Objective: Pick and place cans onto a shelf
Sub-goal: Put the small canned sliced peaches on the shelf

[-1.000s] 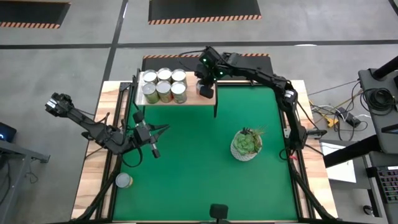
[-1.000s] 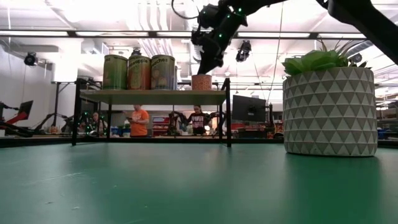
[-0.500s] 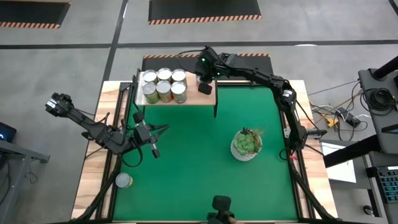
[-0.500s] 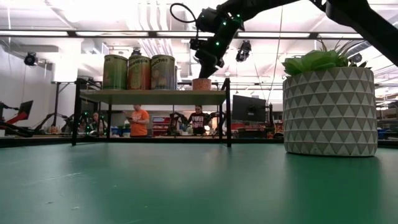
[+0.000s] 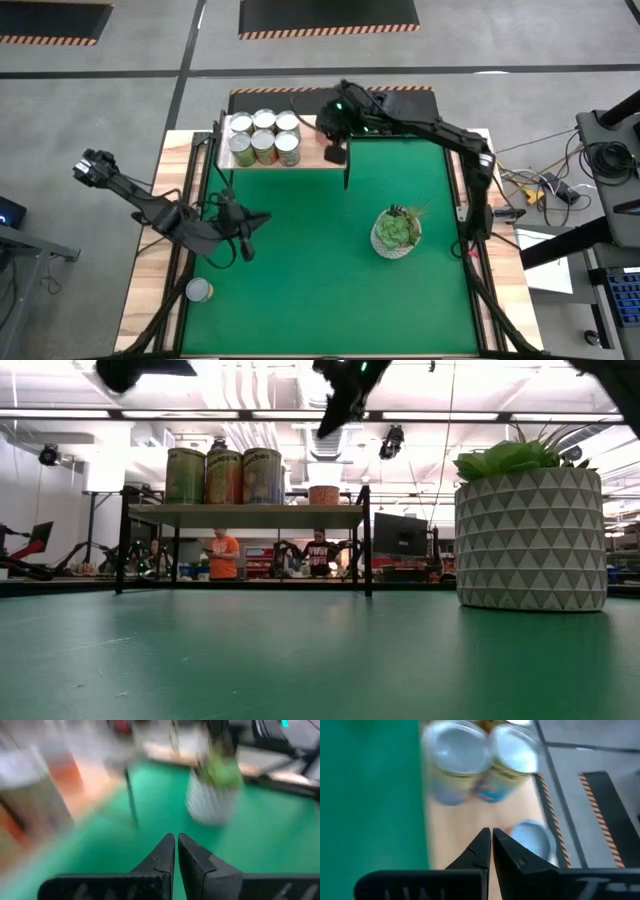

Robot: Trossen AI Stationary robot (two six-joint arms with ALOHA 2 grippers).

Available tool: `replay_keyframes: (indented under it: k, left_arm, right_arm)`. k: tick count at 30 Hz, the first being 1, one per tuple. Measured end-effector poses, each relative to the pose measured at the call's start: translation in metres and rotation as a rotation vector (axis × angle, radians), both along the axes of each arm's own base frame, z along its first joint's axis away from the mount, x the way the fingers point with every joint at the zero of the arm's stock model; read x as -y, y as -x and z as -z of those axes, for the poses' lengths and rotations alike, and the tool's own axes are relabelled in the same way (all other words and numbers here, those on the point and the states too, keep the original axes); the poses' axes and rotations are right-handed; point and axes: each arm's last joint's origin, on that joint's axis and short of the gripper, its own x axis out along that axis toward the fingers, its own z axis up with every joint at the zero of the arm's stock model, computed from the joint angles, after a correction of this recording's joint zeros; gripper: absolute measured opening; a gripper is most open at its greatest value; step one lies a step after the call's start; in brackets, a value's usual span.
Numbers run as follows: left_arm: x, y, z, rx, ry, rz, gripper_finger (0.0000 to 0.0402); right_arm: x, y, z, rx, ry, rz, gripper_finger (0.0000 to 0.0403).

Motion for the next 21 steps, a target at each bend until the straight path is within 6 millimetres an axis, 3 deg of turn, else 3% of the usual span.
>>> replay_keyframes:
  k: [3,7,12,15,21]
  left_arm:
    - [0.000,0.008,0.019,-0.162,0.337,-0.042,0.0003]
    - [0.006,0.024,0.051,-0.567,0.749,-0.265,0.0003]
    - [0.035,0.030,0.080,-0.922,0.945,-0.402,0.0003]
    - [0.054,0.025,0.082,-1.056,1.026,-0.409,0.0003]
    - [0.091,0.005,0.055,-1.224,1.099,-0.365,0.0003]
  right_arm:
    - [-0.035,0.007,-0.008,0.014,-0.011,-0.066,0.0009]
    - [-0.086,0.012,-0.001,0.021,-0.023,-0.180,0.0009]
    - [-0.149,0.022,0.024,0.034,0.004,-0.296,0.0009]
    - [-0.181,0.031,0.040,0.061,0.083,-0.268,0.0009]
    - [-0.225,0.049,0.067,0.137,0.153,-0.314,0.0009]
